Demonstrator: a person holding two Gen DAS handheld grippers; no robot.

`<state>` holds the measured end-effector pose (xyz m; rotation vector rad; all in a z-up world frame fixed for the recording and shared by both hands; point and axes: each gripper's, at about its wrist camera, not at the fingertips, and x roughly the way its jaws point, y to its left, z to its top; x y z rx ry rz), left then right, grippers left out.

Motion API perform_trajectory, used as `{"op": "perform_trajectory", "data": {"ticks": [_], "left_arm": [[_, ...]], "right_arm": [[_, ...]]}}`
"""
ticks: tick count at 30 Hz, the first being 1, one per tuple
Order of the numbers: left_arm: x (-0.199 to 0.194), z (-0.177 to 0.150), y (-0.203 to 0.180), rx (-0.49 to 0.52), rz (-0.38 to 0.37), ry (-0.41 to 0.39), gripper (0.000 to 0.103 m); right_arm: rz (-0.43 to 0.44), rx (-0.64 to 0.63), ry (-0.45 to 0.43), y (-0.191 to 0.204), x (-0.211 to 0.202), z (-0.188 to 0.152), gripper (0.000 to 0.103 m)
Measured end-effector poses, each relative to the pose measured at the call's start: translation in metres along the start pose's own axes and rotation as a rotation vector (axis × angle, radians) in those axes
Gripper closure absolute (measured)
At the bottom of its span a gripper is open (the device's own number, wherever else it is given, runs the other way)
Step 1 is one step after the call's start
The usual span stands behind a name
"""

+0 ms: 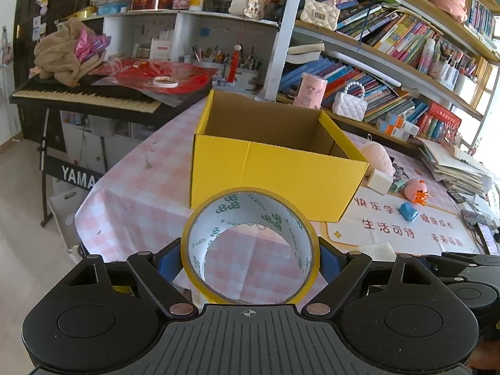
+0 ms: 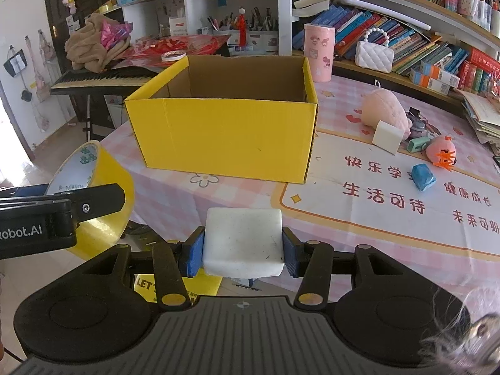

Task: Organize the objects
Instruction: 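Carry the tape roll and white cube with both grippers into the yellow box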

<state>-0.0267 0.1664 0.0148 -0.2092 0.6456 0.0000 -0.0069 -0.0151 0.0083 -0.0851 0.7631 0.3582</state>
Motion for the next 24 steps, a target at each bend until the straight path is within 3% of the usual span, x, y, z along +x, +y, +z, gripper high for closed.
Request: {"op": "perform_trajectory", "data": {"ticks": [15,24], "left_arm": [[-0.001,0.020,-0.003,0.027,-0.003,-0.057,0.017],[0.011,0.067,-0.012,0.036,-0.014,-0.148,0.017]], "right_arm": [[-0.014,-0.036,-0.008,0.003,0.004,0.014,0.056],[-0.011,-0.060,-0.116,-0.010,0.008,0.063,0.056]]}}
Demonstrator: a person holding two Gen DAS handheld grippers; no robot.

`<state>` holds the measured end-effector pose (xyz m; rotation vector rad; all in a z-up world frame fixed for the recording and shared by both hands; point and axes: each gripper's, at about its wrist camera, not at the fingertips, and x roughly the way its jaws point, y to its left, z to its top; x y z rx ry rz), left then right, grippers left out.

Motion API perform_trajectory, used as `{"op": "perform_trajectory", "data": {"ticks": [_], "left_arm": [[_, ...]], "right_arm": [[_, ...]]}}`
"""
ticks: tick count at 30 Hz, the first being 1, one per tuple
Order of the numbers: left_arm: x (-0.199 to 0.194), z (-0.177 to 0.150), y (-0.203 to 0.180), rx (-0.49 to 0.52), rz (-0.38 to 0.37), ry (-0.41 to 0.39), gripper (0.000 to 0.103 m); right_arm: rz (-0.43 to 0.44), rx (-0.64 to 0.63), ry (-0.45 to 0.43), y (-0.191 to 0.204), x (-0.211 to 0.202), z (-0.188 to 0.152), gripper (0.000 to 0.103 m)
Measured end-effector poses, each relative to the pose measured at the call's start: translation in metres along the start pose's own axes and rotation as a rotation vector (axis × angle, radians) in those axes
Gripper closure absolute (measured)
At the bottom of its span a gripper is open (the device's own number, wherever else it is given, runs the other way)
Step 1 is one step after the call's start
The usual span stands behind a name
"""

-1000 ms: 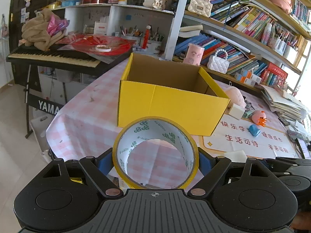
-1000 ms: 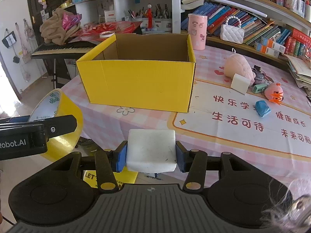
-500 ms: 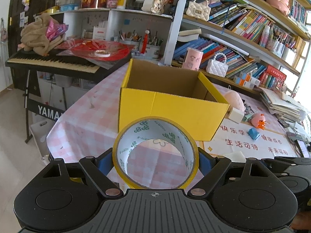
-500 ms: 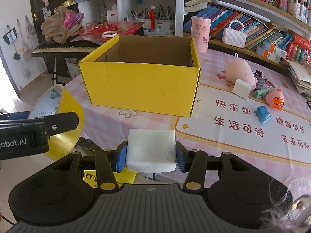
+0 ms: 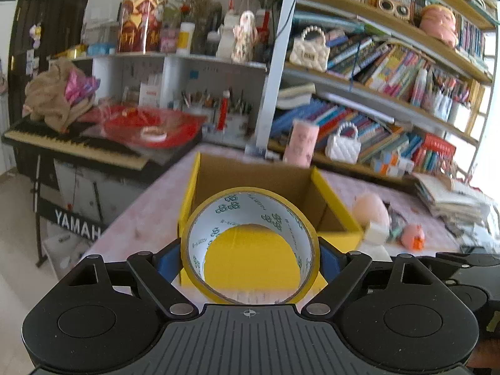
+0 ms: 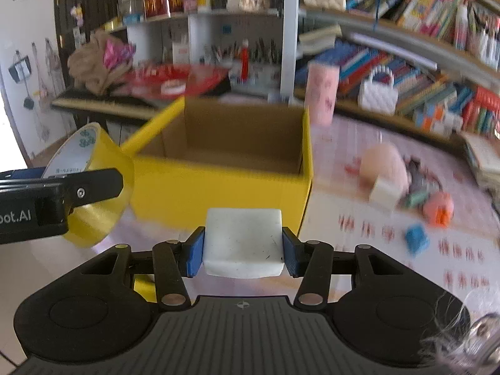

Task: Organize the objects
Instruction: 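Carry the tape roll and white cube with both grippers into the yellow box, then open both grippers to release tape and cube inside the box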

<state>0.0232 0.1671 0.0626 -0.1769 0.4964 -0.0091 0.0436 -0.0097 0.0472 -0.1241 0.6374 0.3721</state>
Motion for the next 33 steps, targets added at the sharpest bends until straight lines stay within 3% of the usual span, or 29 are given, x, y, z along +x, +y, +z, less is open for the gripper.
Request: {"op": "perform_trajectory", "data": {"ticks": [6,11,21,30,33], "left_arm": [[0.033,0.034,-0.005,0.015,0.013,-0.041,0.017],[0.074,0.050,-0.013,0.047,0.028,-0.017,0.017],[0.160,0.048,-0.014,0.076,0.074,0.164,0.017],[0.204,0.047,-0.007,0.092,0.100,0.277,0.017],[0.211,0.046,-0.008,0.106,0.111,0.288,0.017]], "right_arm": [[0.007,-0.023,-0.071,-0.014,0.032,0.046,0.056],[0.017,-0.073,-0.072,-0.023,0.077,0.069,0.056],[0.110,-0.213,0.118,-0.029,0.178,0.084,0.056],[0.172,-0.491,0.223,-0.014,0.211,0.094,0.056],[0.212,-0.493,0.286,-0.015,0.216,0.094,0.057]]}}
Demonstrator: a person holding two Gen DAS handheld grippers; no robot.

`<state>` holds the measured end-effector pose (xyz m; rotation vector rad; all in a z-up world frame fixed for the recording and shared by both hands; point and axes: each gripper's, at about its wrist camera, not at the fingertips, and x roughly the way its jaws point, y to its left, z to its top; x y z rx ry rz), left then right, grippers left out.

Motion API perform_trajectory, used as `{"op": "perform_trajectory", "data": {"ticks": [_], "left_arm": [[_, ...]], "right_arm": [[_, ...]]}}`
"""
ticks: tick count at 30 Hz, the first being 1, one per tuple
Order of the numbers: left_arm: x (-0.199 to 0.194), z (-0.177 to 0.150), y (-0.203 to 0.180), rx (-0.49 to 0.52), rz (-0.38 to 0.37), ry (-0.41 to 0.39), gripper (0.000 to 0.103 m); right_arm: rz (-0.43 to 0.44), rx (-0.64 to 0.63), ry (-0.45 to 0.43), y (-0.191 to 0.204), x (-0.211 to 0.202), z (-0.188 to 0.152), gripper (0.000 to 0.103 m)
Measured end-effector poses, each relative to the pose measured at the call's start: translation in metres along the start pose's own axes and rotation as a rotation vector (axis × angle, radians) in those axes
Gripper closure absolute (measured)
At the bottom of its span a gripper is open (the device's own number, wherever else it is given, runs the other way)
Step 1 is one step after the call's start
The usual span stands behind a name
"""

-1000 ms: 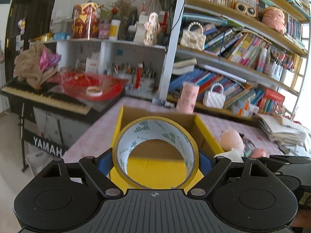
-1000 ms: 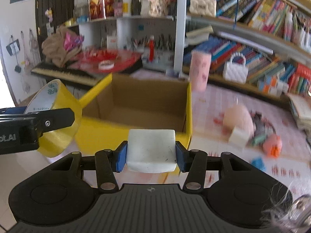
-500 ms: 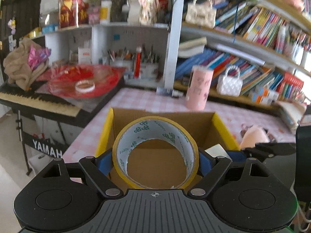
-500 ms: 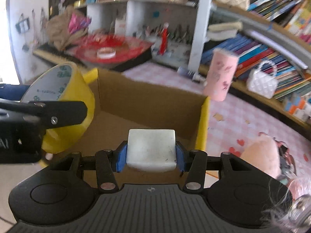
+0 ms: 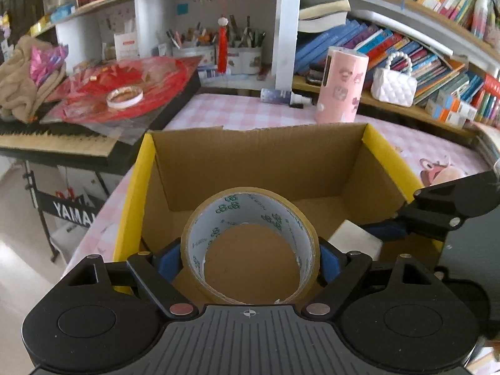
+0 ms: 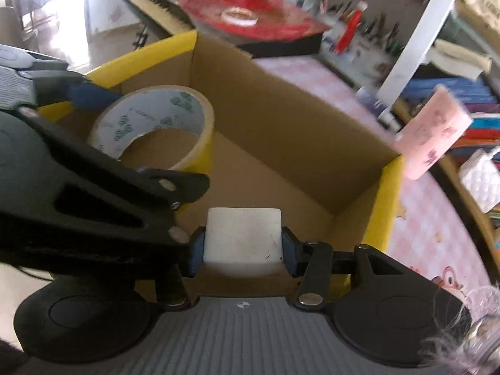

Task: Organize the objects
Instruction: 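Open both grippers to release tape and cube inside the box, then withdraw both grippers from the box back toward the remaining objects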

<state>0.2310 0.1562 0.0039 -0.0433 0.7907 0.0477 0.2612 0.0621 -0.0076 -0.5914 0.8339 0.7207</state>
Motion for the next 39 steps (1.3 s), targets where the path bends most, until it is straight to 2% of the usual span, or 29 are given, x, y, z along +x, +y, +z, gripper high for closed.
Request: {"op": "perform_trajectory", "data": {"ticks": [5,9,11,13,15,20,25,31,39], "left_arm": [[0.005,0.005,-0.001,0.009,-0.001,0.011,0.016],[0.004,0.006,0.000,-0.012,-0.001,0.008,0.015],[-0.001,0.004,0.001,-0.026,0.015,-0.024,0.013],[-0.009,0.003,0.000,-0.026,0.033,-0.065,0.010],[-0.019,0.004,-0.001,-0.020,0.027,-0.095,0.010],[-0.058,0.003,-0.004,-0.013,0.022,-0.205,0.006],[-0.096,-0.010,-0.001,-0.041,0.004,-0.294,0.005],[-0.125,-0.036,0.005,-0.063,-0.006,-0.314,0.005],[-0.150,-0.084,0.011,-0.062,-0.012,-0.266,0.005]], "right_arm": [[0.006,0.015,0.028,-0.002,0.004,0.003,0.058],[0.011,0.018,0.021,-0.002,0.004,0.005,0.054],[0.027,0.029,-0.013,-0.003,-0.001,0.003,0.048],[0.048,0.027,-0.067,-0.002,-0.008,0.001,0.027],[-0.019,0.035,-0.118,0.001,-0.017,-0.003,0.023],[-0.045,0.088,-0.206,0.005,-0.048,-0.015,0.022],[-0.152,0.133,-0.330,0.017,-0.088,-0.033,0.019],[-0.248,0.226,-0.387,0.038,-0.119,-0.054,0.018],[-0.282,0.291,-0.356,0.081,-0.144,-0.093,0.017]]}}
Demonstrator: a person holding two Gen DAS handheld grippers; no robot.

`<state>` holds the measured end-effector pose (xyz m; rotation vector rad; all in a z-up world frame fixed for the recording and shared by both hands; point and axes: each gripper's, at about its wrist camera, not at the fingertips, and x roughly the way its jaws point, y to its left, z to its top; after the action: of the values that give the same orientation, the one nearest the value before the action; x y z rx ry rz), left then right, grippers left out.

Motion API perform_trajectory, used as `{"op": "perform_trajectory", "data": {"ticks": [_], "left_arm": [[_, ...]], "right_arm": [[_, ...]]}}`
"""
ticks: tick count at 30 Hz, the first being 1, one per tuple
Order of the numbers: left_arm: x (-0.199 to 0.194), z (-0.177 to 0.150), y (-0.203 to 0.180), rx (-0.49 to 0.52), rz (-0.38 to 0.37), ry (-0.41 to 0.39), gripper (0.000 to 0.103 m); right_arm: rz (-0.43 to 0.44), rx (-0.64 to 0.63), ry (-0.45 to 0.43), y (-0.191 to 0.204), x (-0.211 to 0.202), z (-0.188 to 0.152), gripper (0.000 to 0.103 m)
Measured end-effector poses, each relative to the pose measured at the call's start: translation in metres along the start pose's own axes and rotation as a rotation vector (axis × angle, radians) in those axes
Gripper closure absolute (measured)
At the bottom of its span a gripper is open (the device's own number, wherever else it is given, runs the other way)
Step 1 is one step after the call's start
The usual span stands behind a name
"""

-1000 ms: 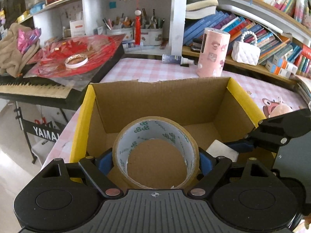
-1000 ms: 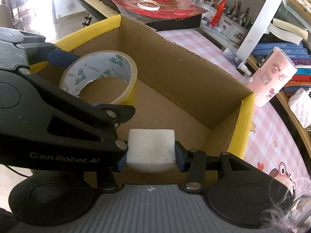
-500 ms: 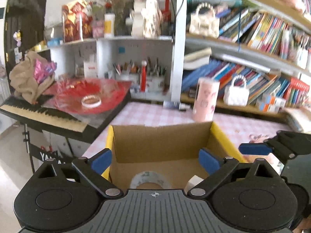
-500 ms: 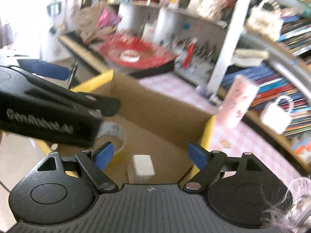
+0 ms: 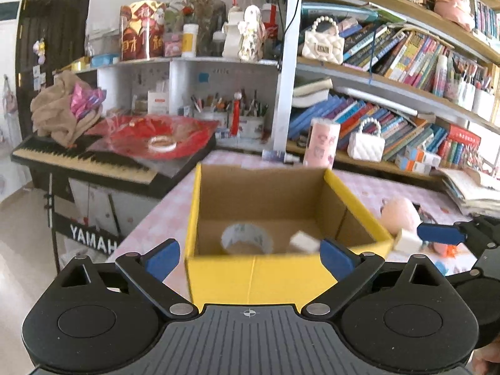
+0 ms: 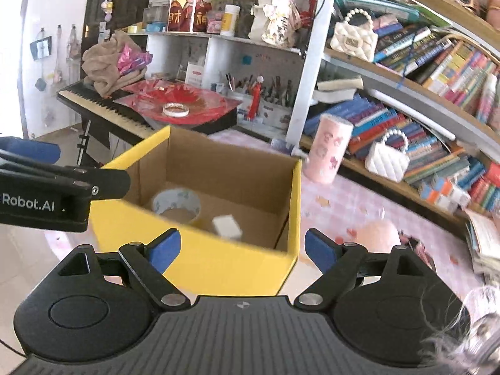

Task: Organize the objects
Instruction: 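Withdraw both grippers from the box back toward the remaining objects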

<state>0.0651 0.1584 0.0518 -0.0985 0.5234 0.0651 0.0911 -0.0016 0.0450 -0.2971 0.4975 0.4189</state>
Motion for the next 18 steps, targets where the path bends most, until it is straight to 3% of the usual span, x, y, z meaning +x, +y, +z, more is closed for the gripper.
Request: {"op": "perform_trajectory", "data": {"ticks": [18], "left_arm": [[-0.047,-0.073,-0.011,0.052,0.020,0.127,0.005]], "right_arm": [[-0.108,0.138,0.147,0.027,-0.057,-0.080,0.016]]}}
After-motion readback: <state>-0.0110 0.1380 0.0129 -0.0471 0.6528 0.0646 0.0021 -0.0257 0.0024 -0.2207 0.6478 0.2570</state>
